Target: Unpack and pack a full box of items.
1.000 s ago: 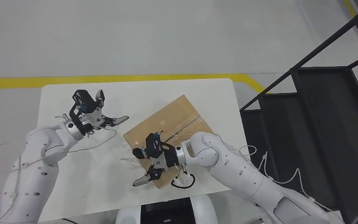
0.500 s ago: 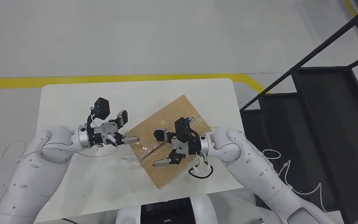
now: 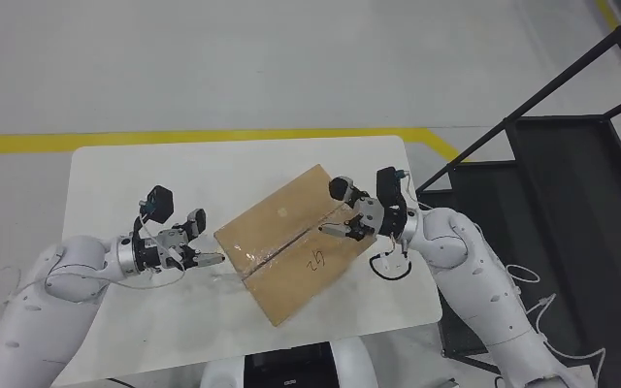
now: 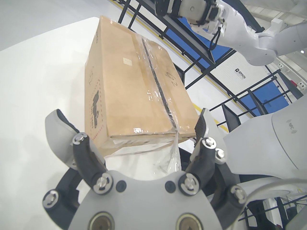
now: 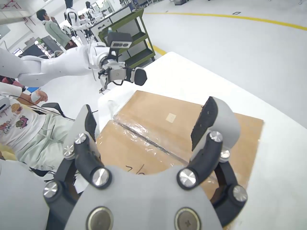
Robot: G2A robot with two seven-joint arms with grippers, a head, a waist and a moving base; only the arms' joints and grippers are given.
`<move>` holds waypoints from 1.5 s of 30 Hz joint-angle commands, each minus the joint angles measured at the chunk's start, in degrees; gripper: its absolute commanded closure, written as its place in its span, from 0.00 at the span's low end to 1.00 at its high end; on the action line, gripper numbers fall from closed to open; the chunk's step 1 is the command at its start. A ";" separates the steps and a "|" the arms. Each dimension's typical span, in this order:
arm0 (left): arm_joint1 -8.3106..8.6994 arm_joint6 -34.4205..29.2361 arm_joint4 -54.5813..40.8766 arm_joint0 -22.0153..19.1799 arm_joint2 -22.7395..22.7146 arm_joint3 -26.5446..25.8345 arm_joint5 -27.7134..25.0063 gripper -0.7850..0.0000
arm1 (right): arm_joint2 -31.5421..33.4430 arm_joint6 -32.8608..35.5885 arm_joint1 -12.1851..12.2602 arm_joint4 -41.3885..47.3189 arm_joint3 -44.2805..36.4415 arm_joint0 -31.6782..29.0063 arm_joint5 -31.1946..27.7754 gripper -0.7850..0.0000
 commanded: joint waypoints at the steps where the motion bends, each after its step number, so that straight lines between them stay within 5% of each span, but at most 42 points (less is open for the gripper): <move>1: 0.38 -1.20 -0.39 1.19 -0.14 -0.89 0.00 0.00 | 2.16 -0.92 0.34 1.00 -0.02 -1.28 -1.36 0.00; 7: 1.44 -6.35 0.29 3.00 -0.88 -2.12 3.35 0.00 | 5.91 -2.70 0.99 0.95 -1.19 -4.97 -2.64 0.00; 17: 1.17 -3.68 9.80 3.41 0.87 -2.53 8.01 0.00 | 6.64 -5.13 1.16 -0.99 -2.94 -7.93 -2.59 0.00; 45: -1.97 4.30 16.75 -7.66 10.79 5.81 11.03 0.00 | 6.21 -8.61 1.25 -2.26 -1.99 -9.00 -1.14 0.00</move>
